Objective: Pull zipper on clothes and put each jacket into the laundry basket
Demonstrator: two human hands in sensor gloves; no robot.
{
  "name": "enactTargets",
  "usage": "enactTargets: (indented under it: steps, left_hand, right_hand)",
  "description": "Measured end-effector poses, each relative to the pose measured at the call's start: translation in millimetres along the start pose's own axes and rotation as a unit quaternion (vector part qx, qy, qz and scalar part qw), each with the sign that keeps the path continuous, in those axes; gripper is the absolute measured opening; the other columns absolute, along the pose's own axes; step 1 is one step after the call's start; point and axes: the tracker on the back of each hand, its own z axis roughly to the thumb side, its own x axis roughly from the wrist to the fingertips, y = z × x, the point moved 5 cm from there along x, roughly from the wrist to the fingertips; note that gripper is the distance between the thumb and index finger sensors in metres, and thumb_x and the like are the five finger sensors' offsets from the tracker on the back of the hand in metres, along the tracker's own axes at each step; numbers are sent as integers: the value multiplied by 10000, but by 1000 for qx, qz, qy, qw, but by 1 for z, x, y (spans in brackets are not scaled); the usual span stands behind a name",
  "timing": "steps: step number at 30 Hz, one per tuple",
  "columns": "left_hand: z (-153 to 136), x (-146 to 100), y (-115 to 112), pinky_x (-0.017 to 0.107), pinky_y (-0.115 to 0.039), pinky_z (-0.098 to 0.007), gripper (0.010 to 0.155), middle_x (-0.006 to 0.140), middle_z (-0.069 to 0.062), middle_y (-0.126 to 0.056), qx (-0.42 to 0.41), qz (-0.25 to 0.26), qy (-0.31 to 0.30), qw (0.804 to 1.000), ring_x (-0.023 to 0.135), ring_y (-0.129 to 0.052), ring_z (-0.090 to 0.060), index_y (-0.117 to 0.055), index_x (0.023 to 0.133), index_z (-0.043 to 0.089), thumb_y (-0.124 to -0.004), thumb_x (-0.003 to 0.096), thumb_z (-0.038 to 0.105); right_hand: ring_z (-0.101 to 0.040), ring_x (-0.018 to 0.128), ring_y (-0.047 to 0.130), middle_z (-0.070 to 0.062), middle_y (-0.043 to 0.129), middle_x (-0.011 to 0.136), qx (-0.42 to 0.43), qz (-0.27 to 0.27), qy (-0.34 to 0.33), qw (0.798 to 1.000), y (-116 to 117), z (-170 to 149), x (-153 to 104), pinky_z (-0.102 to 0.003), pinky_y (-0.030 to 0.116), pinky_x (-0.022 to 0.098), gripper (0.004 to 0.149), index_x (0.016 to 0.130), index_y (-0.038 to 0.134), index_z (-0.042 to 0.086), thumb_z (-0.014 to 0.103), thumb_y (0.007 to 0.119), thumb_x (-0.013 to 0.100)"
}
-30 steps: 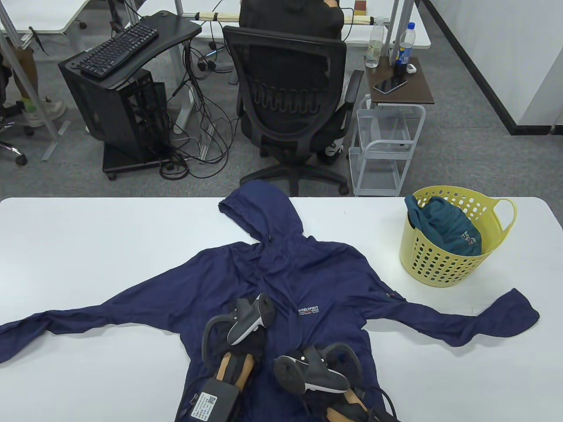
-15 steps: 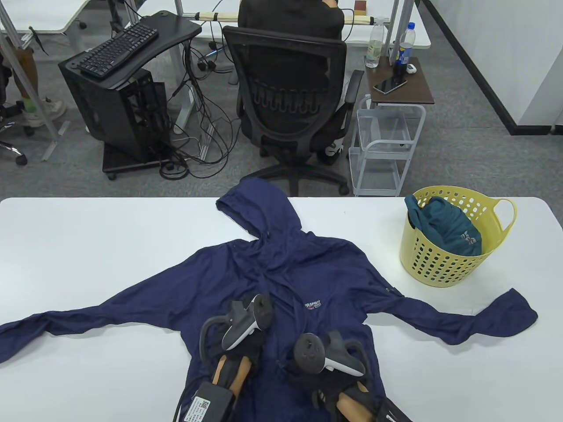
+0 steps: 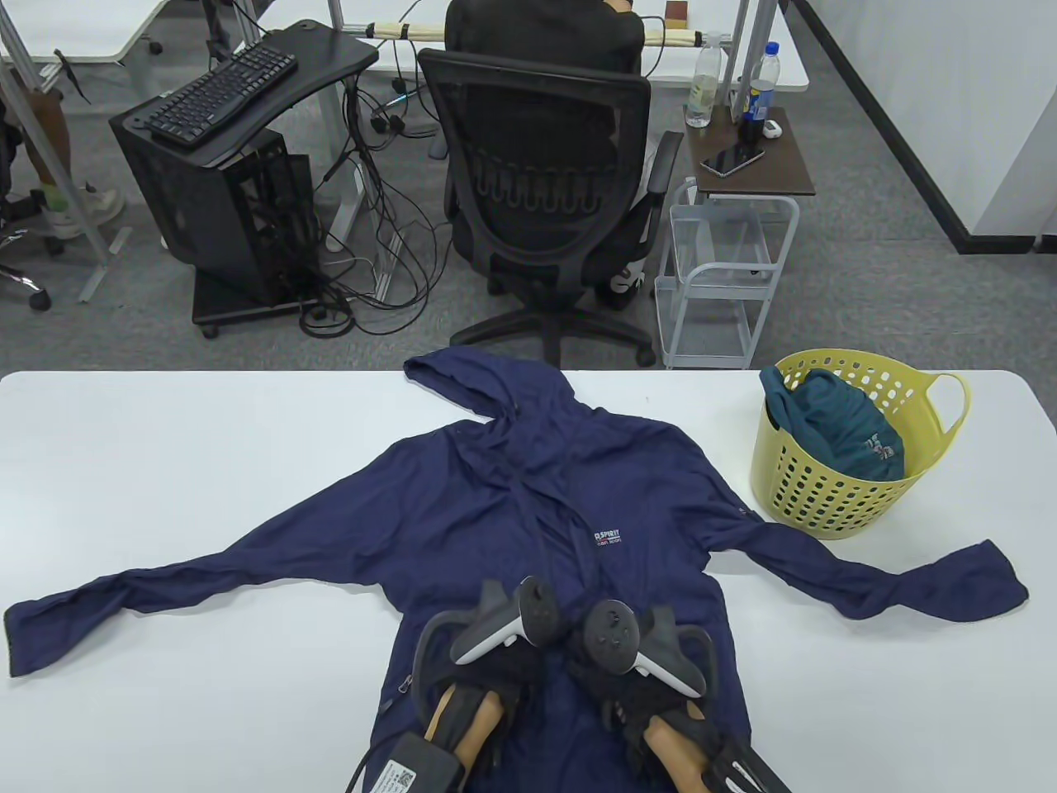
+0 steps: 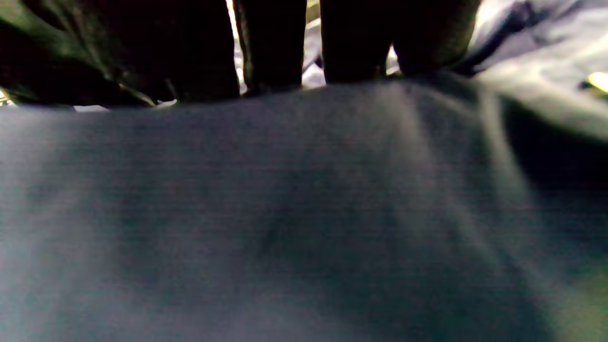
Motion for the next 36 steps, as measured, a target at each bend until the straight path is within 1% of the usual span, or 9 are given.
enactTargets:
  steps: [5, 11, 17, 21, 24, 27, 32, 34, 36]
  left_hand:
    - [-7, 4, -2, 726, -511, -637, 535, 1190, 175, -397, 15, 0, 22, 1000, 1102, -425, -311, -531, 938, 652, -637, 466, 426]
    - [-24, 8, 0, 728, -502, -630, 535, 1186, 173, -376, 10, 14, 49, 999, 1100, -414, -291, -504, 932, 663, -632, 463, 438]
    - [-48, 12, 3, 732, -506, -608, 538, 1188, 172, -376, 21, 55, 96, 994, 1099, -427, -293, -466, 924, 680, -617, 464, 447]
    - [-63, 14, 4, 737, -494, -597, 540, 1191, 171, -374, 16, 71, 116, 991, 1099, -433, -287, -453, 928, 680, -611, 463, 453]
    - [-65, 13, 4, 739, -486, -601, 543, 1197, 161, -375, 12, 76, 111, 991, 1106, -428, -294, -454, 941, 662, -611, 464, 453]
    - [-61, 8, 9, 725, -529, -599, 547, 1195, 140, -449, 20, 96, 104, 990, 1093, -502, -311, -481, 950, 638, -618, 452, 458]
    - [-50, -11, 25, 714, -551, -597, 548, 1183, 115, -549, -24, 143, 69, 987, 1079, -555, -315, -525, 960, 614, -624, 447, 449]
    - [-40, -19, 31, 696, -593, -583, 520, 1111, 104, -713, -24, 162, 54, 985, 1020, -693, -298, -631, 943, 582, -629, 444, 439]
    - [-25, -24, 29, 694, -600, -577, 508, 1088, 105, -746, -10, 154, 33, 987, 999, -721, -293, -660, 931, 579, -630, 445, 434]
  right_hand:
    - [-409, 928, 805, 0, 824, 1044, -50, -8, -29, 998, -2, 21, -7, -589, 654, 661, 453, 857, 891, 318, 462, 791, 439]
    - [-396, 947, 780, 11, 844, 1033, -67, -11, -73, 995, -6, 46, -20, -593, 636, 669, 452, 857, 890, 313, 458, 790, 441]
    - [-359, 917, 829, 18, 888, 995, -72, 30, -125, 989, 1, 72, -35, -580, 652, 662, 450, 859, 882, 316, 467, 782, 447]
    - [-390, 905, 843, 35, 885, 1003, -53, 61, -156, 984, 8, 83, -39, -593, 669, 652, 453, 867, 872, 319, 478, 777, 453]
    - [-391, 885, 850, 60, 876, 998, -44, 82, -145, 985, 15, 78, -34, -595, 733, 614, 455, 868, 866, 345, 497, 780, 448]
    - [-370, 902, 815, 63, 862, 1003, -16, 84, -114, 990, 15, 66, -29, -588, 744, 607, 449, 866, 874, 352, 497, 778, 452]
    - [-342, 948, 743, 82, 806, 1034, 1, 51, -53, 997, 12, 39, -13, -582, 726, 625, 451, 875, 860, 358, 490, 772, 454]
    - [-322, 957, 725, 97, 796, 1038, 19, 38, -36, 998, 10, 27, -6, -576, 726, 629, 451, 875, 856, 366, 498, 766, 453]
    - [-314, 961, 718, 97, 802, 1035, 38, 30, -16, 999, 8, 16, 2, -573, 704, 640, 452, 876, 858, 362, 497, 767, 454]
